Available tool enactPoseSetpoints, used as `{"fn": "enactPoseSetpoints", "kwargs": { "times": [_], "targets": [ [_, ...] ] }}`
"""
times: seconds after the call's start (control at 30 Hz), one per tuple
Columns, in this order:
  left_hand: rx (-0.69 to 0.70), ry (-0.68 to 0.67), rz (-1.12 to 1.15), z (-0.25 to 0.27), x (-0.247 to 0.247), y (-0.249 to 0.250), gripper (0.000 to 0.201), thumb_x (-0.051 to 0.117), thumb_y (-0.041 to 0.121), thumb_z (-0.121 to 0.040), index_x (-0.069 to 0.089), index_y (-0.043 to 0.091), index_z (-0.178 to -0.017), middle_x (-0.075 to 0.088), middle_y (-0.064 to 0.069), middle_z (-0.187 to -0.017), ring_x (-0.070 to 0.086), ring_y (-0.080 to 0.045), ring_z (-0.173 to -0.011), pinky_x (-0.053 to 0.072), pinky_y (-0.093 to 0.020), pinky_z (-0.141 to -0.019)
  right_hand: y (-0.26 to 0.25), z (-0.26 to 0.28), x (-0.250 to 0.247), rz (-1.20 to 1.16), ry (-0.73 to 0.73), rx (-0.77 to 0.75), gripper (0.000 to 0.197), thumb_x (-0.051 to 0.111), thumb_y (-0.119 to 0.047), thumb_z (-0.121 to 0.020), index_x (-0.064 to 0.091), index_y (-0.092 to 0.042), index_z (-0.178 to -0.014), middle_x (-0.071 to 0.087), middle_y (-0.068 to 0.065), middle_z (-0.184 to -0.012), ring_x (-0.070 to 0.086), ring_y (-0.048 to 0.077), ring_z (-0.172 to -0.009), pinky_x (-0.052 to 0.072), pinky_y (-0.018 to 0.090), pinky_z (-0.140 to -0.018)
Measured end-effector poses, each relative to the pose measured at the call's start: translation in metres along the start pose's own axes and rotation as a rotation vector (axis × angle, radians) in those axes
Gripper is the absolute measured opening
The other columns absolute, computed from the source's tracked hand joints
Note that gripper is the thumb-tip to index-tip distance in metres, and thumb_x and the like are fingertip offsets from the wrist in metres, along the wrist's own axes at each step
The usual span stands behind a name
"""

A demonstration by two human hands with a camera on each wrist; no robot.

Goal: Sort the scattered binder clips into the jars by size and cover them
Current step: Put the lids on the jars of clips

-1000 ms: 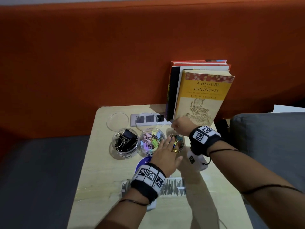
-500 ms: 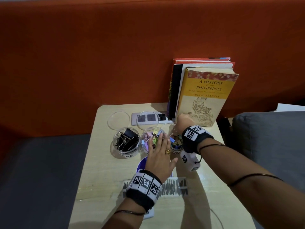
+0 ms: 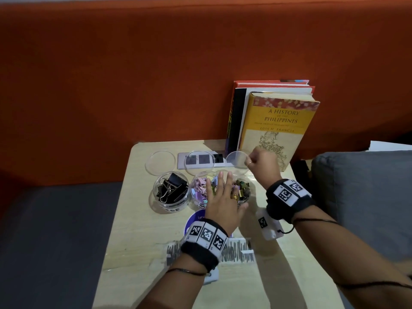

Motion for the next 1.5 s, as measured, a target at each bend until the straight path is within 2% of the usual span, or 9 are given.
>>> {"fn": "enactPoseSetpoints", "kwargs": {
  "times": [0.1,0.27,0.67,0.8,0.97,1.03,1.17,1.3,1.5],
  "targets": [
    [0.052,0.054,0.047,-0.001,-0.001,0.003,0.074,0.002,0.050,-0.086,0.035,0.017,-0.143,-0.003,-0.005,-0.159,-0.009,-0.028,-0.147,-0.026,-0.049,-0.106,0.020,0.009,-0.011,-0.285,-0.038,0.085,0.003,0.058,-0.005,-0.086,0.057,-0.004,-0.088,0.058,0.007,-0.072,0.058,0.025,-0.066,0.053,0.030,-0.052],
    [0.173,0.028,0.078,-0.002,0.010,0.017,0.076,-0.001,0.050,-0.084,0.014,0.013,-0.149,-0.005,-0.004,-0.159,-0.007,-0.022,-0.147,-0.022,-0.043,-0.107,0.048,0.026,-0.019,-0.500,-0.076,0.176,0.022,0.052,-0.007,-0.091,0.060,-0.006,-0.112,0.059,0.010,-0.079,0.058,0.019,-0.071,0.055,0.016,-0.049],
    [0.188,-0.022,0.016,-0.016,0.017,0.017,0.079,-0.003,0.056,-0.083,0.004,0.014,-0.150,0.000,-0.004,-0.160,-0.004,-0.022,-0.148,-0.021,-0.037,-0.107,0.074,0.069,-0.018,-0.674,0.074,0.319,0.003,0.056,-0.009,-0.089,0.058,-0.007,-0.090,0.060,0.010,-0.089,0.060,0.022,-0.080,0.057,0.019,-0.060],
    [0.198,-0.019,0.056,-0.011,0.020,0.018,0.081,-0.005,0.063,-0.083,-0.008,0.015,-0.148,-0.012,-0.005,-0.159,-0.012,-0.020,-0.147,-0.024,-0.037,-0.106,0.064,0.080,-0.014,-0.562,0.081,0.232,0.002,0.058,-0.012,-0.088,0.058,-0.010,-0.090,0.063,0.002,-0.082,0.064,0.022,-0.081,0.054,0.036,-0.075],
    [0.155,-0.041,0.084,-0.008,0.024,0.011,0.099,-0.022,0.065,-0.071,-0.001,0.006,-0.148,-0.012,-0.009,-0.158,-0.028,-0.020,-0.138,-0.022,-0.037,-0.111,0.046,0.088,-0.007,-0.401,0.042,0.118,0.013,0.057,-0.014,-0.089,0.054,-0.002,-0.093,0.067,0.012,-0.087,0.064,0.026,-0.084,0.046,0.031,-0.072],
    [0.138,-0.001,0.138,-0.005,0.019,0.008,0.092,-0.014,0.062,-0.079,0.005,0.005,-0.148,-0.016,-0.007,-0.158,-0.028,-0.022,-0.140,-0.021,-0.035,-0.112,0.039,0.090,-0.003,-0.349,0.000,0.083,0.016,0.055,-0.016,-0.090,0.052,-0.001,-0.095,0.069,0.016,-0.097,0.064,0.028,-0.091,0.045,0.030,-0.073],
    [-0.005,0.117,0.260,0.008,0.007,-0.015,0.064,0.013,0.047,-0.096,-0.014,0.015,-0.145,-0.028,-0.002,-0.152,-0.032,-0.022,-0.137,-0.024,-0.033,-0.111,0.020,0.097,0.008,-0.247,-0.113,0.009,0.017,0.055,-0.012,-0.090,0.050,-0.004,-0.104,0.065,0.015,-0.113,0.062,0.028,-0.102,0.045,0.026,-0.077],
    [-0.023,0.050,0.317,0.014,0.013,-0.032,0.058,0.020,0.034,-0.098,-0.013,0.017,-0.143,-0.031,0.001,-0.150,-0.031,-0.018,-0.138,-0.014,-0.037,-0.117,0.007,0.108,0.019,-0.078,-0.177,-0.127,0.042,0.055,0.009,-0.079,0.054,-0.005,-0.119,0.058,0.016,-0.124,0.052,0.030,-0.118,0.042,0.033,-0.098],
    [0.108,-0.075,0.295,0.009,0.016,-0.028,0.060,0.032,0.018,-0.097,0.005,0.023,-0.150,-0.023,0.014,-0.152,-0.024,-0.017,-0.143,-0.011,-0.049,-0.118,0.010,0.116,0.025,-0.011,-0.175,-0.262,0.044,0.062,0.010,-0.075,0.064,-0.012,-0.113,0.058,0.018,-0.127,0.049,0.036,-0.123,0.046,0.048,-0.098]
  ]
}}
Point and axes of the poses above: each hand's wrist, its own z-axis away from the middle knuckle, its own x-axis out of the palm, y = z × x, the point moved 5 cm from there along -z, towards the middle knuckle
